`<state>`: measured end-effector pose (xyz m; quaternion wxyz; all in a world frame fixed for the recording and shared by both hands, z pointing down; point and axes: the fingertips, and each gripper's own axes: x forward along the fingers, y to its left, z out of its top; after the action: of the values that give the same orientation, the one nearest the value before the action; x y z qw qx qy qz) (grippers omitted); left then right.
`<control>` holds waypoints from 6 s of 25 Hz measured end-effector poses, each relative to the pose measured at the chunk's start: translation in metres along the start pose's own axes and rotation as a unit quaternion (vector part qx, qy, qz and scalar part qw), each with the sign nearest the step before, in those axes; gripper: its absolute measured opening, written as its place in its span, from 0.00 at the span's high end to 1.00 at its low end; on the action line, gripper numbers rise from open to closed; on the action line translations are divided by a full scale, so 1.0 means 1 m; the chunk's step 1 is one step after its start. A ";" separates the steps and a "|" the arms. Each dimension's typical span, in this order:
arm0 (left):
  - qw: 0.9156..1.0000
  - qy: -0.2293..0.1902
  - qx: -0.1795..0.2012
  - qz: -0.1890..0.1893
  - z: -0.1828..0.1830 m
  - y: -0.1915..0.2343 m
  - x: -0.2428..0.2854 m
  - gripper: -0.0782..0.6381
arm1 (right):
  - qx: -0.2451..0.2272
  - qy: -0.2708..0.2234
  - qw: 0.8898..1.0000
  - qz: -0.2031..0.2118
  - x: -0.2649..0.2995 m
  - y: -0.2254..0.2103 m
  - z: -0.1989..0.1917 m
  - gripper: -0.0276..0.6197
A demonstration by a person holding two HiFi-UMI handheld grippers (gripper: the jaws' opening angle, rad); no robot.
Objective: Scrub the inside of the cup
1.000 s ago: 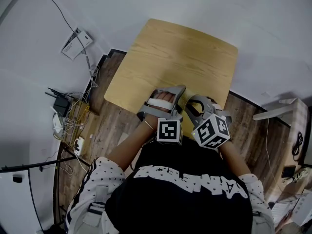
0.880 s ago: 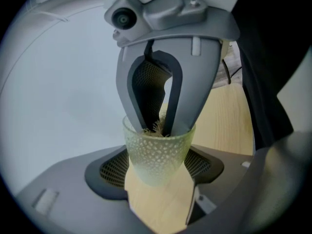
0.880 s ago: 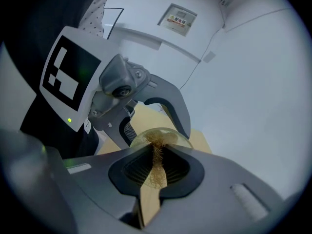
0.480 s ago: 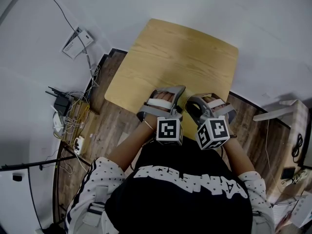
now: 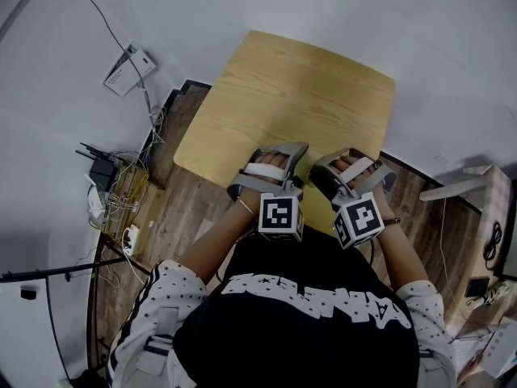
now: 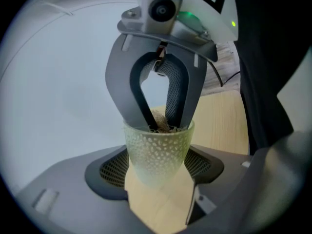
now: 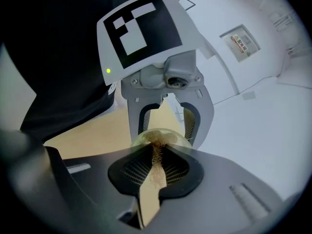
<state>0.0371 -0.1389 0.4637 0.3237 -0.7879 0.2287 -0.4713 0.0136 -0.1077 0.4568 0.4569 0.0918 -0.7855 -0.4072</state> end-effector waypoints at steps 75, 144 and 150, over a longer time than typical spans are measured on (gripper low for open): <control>0.996 0.039 0.075 0.004 -0.020 -0.013 -0.003 0.39 | 0.726 -0.210 0.652 0.063 0.002 -0.023 -0.003 0.87; 0.974 -0.057 -0.177 -0.129 -0.031 -0.018 0.114 0.39 | 0.823 -0.155 0.526 -0.148 -0.055 -0.005 -0.119 0.86; 0.967 -0.063 -0.198 -0.144 -0.033 -0.021 0.122 0.39 | 0.829 -0.148 0.518 -0.153 -0.051 -0.002 -0.124 0.86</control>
<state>0.0640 -0.2155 0.5623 0.1036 -0.8891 0.1803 -0.4078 0.1399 -0.1513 0.4538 -0.0183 0.4859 -0.7977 0.3567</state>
